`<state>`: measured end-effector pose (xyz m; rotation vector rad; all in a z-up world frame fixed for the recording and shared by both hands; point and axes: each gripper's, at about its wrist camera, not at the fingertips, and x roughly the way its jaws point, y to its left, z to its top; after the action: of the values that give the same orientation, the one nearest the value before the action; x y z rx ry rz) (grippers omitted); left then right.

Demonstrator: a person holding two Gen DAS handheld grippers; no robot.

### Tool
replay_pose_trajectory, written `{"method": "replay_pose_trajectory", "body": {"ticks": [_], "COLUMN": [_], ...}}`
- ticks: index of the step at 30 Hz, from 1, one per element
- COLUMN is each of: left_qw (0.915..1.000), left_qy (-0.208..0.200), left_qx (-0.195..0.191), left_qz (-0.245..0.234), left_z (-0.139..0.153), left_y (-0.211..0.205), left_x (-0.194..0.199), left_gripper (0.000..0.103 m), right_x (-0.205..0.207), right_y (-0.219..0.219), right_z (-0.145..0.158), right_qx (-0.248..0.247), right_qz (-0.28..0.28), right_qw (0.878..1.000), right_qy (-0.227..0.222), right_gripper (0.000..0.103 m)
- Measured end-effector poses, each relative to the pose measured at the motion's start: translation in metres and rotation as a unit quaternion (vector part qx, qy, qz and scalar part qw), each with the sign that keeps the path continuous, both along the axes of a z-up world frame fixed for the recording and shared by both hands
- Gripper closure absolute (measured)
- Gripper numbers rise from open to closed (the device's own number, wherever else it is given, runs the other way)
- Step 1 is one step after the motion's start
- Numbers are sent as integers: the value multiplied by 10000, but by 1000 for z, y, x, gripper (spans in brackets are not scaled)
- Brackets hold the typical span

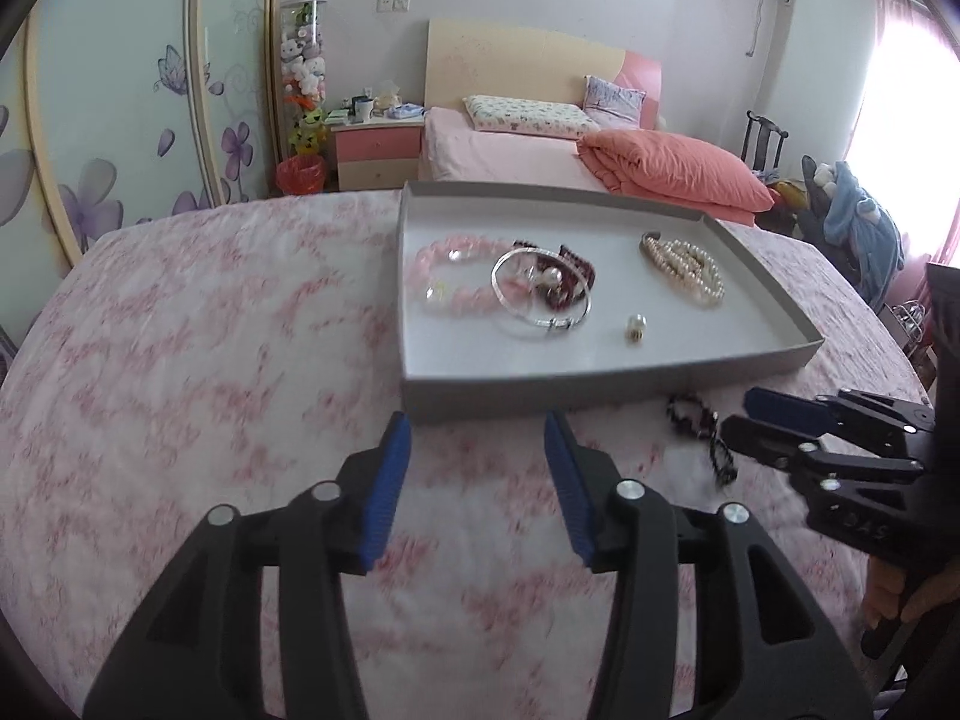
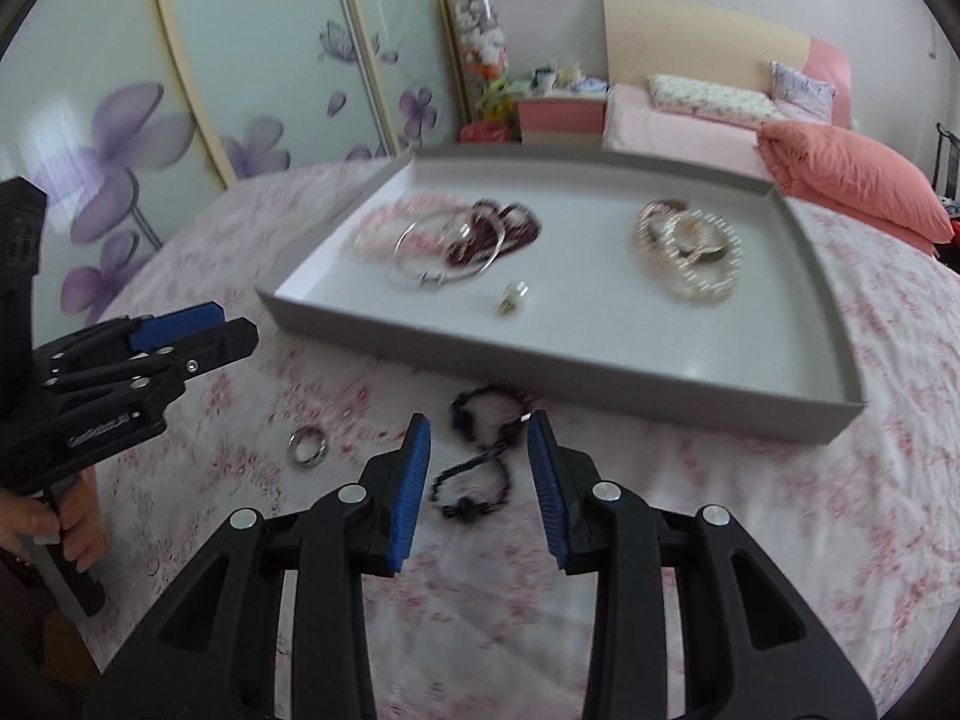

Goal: Organize jewelry
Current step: 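Grasp the black bead bracelet with the right tool while the left tool grasps the silver ring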

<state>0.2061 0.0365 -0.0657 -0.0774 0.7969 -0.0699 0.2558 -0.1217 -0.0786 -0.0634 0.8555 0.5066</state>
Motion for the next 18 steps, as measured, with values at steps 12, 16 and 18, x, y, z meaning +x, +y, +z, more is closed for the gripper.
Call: {"method": "replay_pose_trajectory", "body": {"ticks": [12,16,18], "left_qw": [9996,9985,9976], "left_qy": [106,133,135], "left_qx": [120,248,356], "left_qz": [-228,-473,-583], "left_z": [-9,-13,-16], "left_y": [-16,-33,-42], "left_x": [-12,-14,-16], "left_gripper": [45,39,38], "right_x": [-3,-5,-3], "right_y": [3,-12,-26], "right_z": [-17,-18,-17], "right_qx": [-674,-799,-915], "right_qz": [-242,-526,-832], "right_qw": [9974,9953,9921], "right_qy": [-78,-155,-186], "right_gripper": [94,96,96]}}
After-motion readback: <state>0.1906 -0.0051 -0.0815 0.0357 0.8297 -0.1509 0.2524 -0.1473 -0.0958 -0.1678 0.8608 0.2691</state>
